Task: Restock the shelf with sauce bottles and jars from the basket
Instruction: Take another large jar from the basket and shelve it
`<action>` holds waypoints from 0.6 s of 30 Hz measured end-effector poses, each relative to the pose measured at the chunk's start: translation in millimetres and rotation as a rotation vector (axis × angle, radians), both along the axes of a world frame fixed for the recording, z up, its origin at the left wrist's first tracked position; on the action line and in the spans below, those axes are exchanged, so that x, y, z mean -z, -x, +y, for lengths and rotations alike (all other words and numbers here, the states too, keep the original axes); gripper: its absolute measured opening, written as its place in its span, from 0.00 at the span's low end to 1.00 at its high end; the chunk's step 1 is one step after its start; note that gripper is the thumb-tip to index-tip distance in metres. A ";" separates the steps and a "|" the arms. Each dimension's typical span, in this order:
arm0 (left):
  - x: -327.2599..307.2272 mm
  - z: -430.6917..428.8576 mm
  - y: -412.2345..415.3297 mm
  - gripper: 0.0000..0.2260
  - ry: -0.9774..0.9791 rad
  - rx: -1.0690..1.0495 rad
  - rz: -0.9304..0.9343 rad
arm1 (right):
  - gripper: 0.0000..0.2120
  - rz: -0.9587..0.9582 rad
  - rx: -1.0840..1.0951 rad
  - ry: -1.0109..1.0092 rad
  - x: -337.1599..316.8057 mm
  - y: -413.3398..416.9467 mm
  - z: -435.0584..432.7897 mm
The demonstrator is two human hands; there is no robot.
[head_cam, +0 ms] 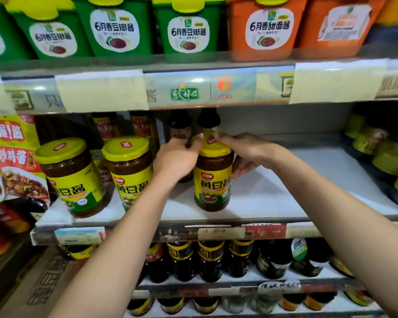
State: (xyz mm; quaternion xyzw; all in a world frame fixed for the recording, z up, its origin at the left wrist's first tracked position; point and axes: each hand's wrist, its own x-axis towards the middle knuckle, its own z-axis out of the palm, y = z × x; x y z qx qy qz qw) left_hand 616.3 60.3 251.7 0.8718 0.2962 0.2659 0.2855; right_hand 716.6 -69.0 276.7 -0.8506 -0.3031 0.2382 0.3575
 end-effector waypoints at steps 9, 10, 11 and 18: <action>68.6 2.9 25.0 0.27 0.322 0.353 -0.135 | 0.31 0.088 -0.268 -0.308 58.7 -7.3 -38.0; 78.0 2.3 26.4 0.28 0.337 0.409 -0.096 | 0.35 0.088 -0.273 -0.320 68.7 -7.1 -38.7; 85.6 2.2 26.8 0.31 0.339 0.446 -0.059 | 0.40 0.078 -0.265 -0.322 78.2 -6.4 -37.7; 104.6 9.6 21.6 0.48 0.278 0.494 0.011 | 0.40 0.059 -0.165 -0.391 117.9 -0.9 -20.4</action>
